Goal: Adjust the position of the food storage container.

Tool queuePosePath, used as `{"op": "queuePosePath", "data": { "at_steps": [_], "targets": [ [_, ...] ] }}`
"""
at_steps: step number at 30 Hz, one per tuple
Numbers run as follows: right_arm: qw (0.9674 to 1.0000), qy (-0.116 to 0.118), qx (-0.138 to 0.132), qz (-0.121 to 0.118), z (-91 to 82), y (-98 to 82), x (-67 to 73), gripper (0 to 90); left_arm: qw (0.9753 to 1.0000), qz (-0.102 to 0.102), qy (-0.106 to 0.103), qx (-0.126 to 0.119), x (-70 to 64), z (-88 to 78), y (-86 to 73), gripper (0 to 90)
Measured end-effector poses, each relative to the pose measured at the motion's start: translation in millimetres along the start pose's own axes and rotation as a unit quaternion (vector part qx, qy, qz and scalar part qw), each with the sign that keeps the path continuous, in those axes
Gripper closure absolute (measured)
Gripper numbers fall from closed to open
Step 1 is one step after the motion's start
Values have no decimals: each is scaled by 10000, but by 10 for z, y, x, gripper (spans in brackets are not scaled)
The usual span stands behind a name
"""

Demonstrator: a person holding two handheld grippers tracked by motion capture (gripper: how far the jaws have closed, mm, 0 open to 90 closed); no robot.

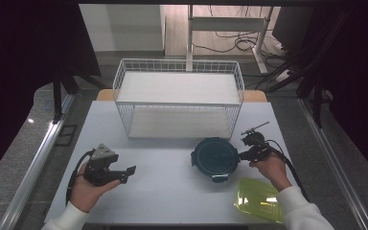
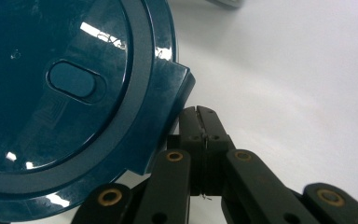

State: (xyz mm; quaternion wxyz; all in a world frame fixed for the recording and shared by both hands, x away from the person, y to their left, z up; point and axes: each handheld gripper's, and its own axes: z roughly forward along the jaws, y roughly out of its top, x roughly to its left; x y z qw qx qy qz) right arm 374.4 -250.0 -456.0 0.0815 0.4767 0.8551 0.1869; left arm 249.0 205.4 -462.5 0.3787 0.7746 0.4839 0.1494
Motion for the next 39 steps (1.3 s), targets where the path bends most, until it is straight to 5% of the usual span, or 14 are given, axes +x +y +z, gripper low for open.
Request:
{"op": "queuePosePath", "data": {
  "at_steps": [24,39],
  "targets": [
    [9984,421,4,-390,67,102,266,892,10000,19,-31,41,-23,42,9,207],
    [9964,736,-41,-414,101,128,309,891,10000,10,-52,57,-43,62,15,203]
  ]
}}
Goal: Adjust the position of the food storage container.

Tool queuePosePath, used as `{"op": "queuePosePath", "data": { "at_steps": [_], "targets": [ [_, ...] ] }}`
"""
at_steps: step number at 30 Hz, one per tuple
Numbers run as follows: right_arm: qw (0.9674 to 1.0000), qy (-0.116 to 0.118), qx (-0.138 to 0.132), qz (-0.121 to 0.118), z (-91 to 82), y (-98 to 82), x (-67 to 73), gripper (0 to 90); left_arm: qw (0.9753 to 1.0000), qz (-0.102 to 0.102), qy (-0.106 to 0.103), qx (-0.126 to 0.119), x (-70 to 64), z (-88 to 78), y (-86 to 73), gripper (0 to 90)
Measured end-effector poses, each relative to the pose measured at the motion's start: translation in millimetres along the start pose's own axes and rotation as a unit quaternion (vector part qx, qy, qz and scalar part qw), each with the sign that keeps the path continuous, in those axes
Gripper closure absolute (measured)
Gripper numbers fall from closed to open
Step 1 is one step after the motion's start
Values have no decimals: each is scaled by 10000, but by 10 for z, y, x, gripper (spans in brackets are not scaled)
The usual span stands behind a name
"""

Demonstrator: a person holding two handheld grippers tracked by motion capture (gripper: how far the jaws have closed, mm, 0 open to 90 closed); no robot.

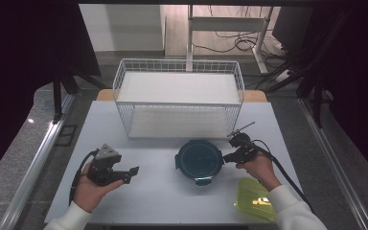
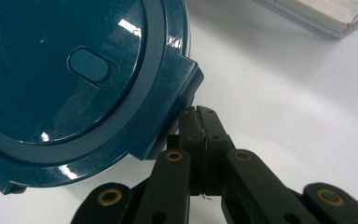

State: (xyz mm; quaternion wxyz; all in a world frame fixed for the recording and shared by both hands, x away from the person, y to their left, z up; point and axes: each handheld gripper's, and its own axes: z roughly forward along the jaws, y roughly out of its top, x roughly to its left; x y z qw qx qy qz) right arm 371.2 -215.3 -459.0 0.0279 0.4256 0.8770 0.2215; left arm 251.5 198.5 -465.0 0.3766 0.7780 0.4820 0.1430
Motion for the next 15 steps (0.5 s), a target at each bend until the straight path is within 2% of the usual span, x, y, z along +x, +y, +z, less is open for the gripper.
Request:
{"op": "queuePosePath", "data": {
  "at_steps": [2,3,5,6,8,10,15],
  "targets": [
    [10000,53,-55,46,-9,-5,-6,891,10000,-5,2,-22,4,-11,-5,202],
    [9997,79,-226,102,-70,-34,-31,891,10000,-24,3,-38,9,-27,-8,202],
    [9995,52,-280,114,-93,-43,-38,891,10000,-36,6,-47,12,-33,-8,202],
    [9987,83,-459,206,-157,-72,-65,891,9999,-76,6,-72,15,-44,-8,201],
    [9983,101,-527,218,-181,-84,-73,891,9999,-89,11,-80,14,-50,-9,200],
    [9968,156,-740,259,-270,-150,-89,890,9999,-142,-1,-81,10,-54,-11,198],
    [9951,174,-946,250,-380,-234,-98,875,9998,-184,-17,-67,-6,-38,-1,191]
  ]
}}
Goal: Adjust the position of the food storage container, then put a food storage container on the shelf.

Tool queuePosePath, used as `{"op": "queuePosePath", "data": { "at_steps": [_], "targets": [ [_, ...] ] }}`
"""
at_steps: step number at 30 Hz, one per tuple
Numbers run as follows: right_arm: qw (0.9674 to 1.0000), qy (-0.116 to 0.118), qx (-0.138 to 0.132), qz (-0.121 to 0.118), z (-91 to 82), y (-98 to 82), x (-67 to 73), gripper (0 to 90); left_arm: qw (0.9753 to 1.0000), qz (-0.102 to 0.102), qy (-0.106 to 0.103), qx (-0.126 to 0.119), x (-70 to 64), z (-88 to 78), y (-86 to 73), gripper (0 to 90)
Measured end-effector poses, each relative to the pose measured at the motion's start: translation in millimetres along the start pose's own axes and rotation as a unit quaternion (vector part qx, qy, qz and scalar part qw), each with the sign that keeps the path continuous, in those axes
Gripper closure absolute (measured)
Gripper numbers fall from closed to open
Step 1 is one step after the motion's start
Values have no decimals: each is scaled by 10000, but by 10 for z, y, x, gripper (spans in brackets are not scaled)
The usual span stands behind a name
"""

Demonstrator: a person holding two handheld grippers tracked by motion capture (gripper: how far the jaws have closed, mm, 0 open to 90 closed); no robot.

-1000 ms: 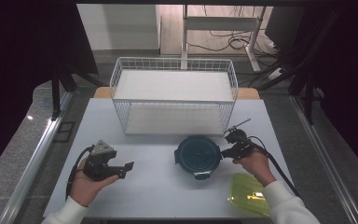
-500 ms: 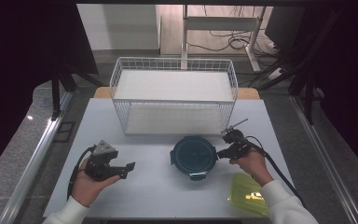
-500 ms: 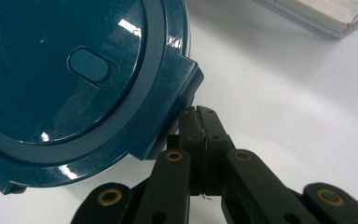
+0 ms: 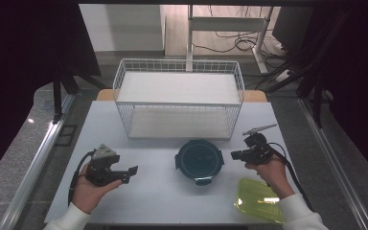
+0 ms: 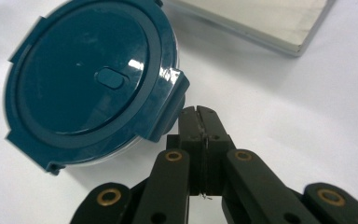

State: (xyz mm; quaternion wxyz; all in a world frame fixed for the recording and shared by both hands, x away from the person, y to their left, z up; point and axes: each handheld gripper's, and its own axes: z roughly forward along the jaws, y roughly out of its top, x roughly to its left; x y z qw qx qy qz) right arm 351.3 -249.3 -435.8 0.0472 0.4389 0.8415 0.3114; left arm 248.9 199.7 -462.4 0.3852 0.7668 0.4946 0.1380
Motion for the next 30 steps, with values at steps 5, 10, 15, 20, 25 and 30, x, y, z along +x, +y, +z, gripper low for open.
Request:
{"op": "queuePosePath", "data": {
  "at_steps": [5,10,15,20,25,30],
  "targets": [
    [9993,271,-256,-43,-157,-57,3,570,9999,-40,-97,18,-51,28,29,181],
    [9981,307,-518,-104,-208,-117,72,245,9995,-183,-241,-69,-119,45,91,156],
    [9971,448,-611,-49,-216,-120,90,191,9994,-177,-306,-48,-178,76,129,148],
    [9962,508,-690,130,-242,-99,81,158,9995,-79,-308,-92,-236,74,179,146],
    [9970,384,-667,-79,-244,-87,123,140,9991,-140,-381,-115,-300,84,238,126],
    [9979,484,-419,38,-189,-16,157,139,9979,-257,-585,-78,-399,192,332,97]
  ]
}}
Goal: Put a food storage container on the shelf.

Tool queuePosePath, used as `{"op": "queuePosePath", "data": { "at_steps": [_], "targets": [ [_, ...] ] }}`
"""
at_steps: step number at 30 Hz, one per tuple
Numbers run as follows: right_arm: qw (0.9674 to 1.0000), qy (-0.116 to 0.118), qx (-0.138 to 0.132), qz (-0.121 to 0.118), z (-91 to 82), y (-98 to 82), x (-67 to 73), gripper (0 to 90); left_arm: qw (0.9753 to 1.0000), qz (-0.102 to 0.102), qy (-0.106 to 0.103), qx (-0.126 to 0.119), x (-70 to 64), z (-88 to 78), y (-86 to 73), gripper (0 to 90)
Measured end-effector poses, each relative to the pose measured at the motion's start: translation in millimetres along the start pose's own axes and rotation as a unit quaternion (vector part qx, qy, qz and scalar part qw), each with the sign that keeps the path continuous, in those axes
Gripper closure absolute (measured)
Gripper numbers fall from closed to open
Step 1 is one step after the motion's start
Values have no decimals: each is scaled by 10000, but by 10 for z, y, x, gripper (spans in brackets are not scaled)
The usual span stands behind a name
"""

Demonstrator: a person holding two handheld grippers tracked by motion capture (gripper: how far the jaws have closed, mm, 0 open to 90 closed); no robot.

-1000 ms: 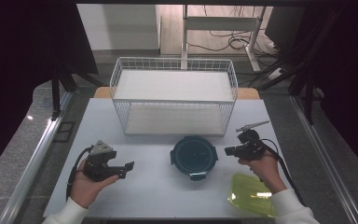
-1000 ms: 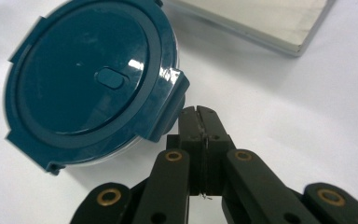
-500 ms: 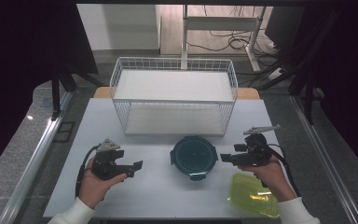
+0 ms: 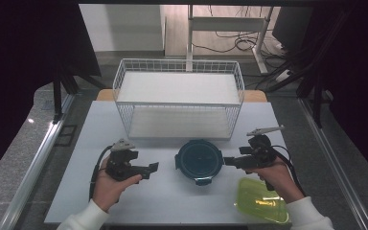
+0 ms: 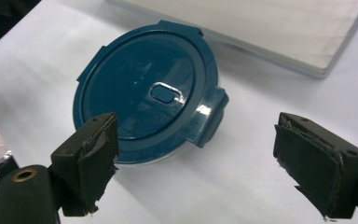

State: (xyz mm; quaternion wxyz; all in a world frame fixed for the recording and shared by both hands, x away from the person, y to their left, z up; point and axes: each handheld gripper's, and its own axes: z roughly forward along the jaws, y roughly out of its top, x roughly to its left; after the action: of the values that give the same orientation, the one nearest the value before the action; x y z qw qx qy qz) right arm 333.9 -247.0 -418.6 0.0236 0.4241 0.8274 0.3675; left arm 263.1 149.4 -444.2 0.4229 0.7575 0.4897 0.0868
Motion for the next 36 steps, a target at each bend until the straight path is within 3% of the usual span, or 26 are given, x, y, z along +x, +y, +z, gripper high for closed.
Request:
{"op": "queuePosePath", "data": {
  "at_steps": [4,11,14,15,18,22,23,25,29,36],
  "targets": [
    [9995,220,130,193,53,50,-40,139,9996,-204,-172,122,-85,214,54,75],
    [9984,279,362,346,210,75,-110,139,9968,-555,-468,338,-158,521,102,76],
    [9971,358,469,471,321,101,-154,145,9938,-790,-679,393,-156,670,128,84],
    [9968,372,486,508,343,106,-169,147,9938,-790,-679,393,-156,670,128,85],
    [9958,428,541,602,411,119,-207,154,9906,-1018,-811,427,-118,785,143,90],
    [9939,544,612,734,533,118,-243,157,9893,-1086,-839,495,-108,877,133,99],
    [9928,620,626,810,589,113,-246,156,9883,-1148,-879,494,-102,903,126,99],
    [9922,660,653,826,619,110,-246,156,9834,-1389,-1044,525,-78,959,109,100],
    [9898,715,823,912,731,91,-259,145,9818,-1414,-1127,581,-90,1019,94,111],
    [9848,916,981,1102,813,87,-267,144,9755,-1542,-1374,758,-133,1143,55,143]
  ]
}}
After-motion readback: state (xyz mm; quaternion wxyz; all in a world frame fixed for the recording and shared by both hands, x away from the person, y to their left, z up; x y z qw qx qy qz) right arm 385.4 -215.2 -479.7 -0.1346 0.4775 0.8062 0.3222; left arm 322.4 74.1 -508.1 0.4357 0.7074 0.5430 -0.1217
